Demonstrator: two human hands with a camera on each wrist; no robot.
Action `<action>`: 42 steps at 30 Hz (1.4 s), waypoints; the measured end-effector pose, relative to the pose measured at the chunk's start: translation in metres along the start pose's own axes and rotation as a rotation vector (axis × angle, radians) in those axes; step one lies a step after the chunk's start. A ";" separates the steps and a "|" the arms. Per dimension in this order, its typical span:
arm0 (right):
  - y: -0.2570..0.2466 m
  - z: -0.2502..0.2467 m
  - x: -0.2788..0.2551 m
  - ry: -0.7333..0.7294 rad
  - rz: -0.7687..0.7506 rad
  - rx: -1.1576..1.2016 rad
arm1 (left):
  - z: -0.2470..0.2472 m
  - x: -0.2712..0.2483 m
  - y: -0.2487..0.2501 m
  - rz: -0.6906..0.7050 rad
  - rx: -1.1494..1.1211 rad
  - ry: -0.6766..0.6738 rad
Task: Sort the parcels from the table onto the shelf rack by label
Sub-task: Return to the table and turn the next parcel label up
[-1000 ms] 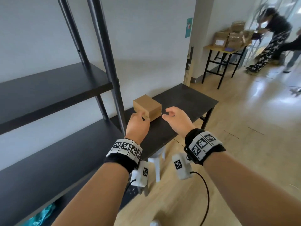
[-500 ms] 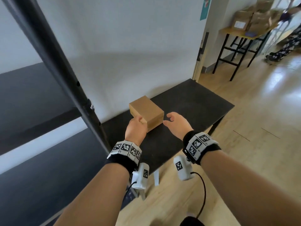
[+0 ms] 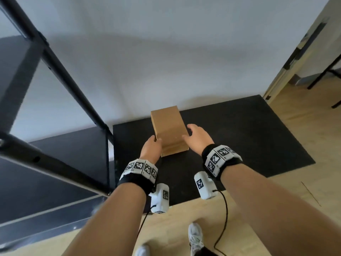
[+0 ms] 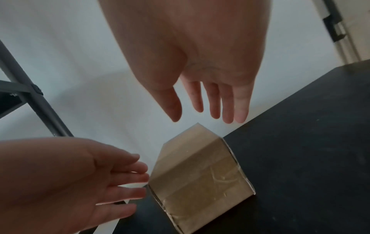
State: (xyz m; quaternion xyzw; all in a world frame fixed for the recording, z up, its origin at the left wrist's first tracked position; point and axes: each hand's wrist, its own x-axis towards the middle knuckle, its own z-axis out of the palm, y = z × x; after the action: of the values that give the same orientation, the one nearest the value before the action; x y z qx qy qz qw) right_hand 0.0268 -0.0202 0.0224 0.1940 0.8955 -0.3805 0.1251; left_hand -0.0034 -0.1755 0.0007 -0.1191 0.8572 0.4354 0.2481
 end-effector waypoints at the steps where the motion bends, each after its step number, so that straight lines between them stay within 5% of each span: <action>1: 0.002 0.001 0.008 -0.028 -0.010 -0.017 | 0.004 0.003 0.000 -0.030 -0.014 0.009; 8: 0.016 0.015 0.034 -0.097 -0.057 -0.076 | 0.025 0.003 -0.010 -0.058 -0.175 0.069; 20: 0.021 0.039 0.018 -0.212 -0.120 -0.029 | 0.015 -0.035 -0.025 0.063 -0.210 0.517; 24: 0.028 0.042 0.015 -0.271 -0.096 -0.063 | 0.020 -0.039 -0.023 0.087 -0.155 0.484; 30: 0.033 0.027 0.019 -0.160 -0.118 0.035 | 0.029 -0.032 -0.023 0.073 -0.183 0.465; 36: 0.042 0.019 0.022 -0.091 -0.124 0.021 | 0.043 -0.024 -0.021 0.039 -0.120 0.250; 42: 0.045 0.021 0.022 -0.109 -0.144 0.001 | 0.040 -0.026 -0.013 0.069 -0.136 0.284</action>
State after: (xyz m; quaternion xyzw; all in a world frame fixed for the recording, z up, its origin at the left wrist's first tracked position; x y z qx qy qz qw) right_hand 0.0283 -0.0012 -0.0281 0.1081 0.8988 -0.3990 0.1460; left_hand 0.0370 -0.1518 -0.0146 -0.1666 0.8558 0.4793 0.1007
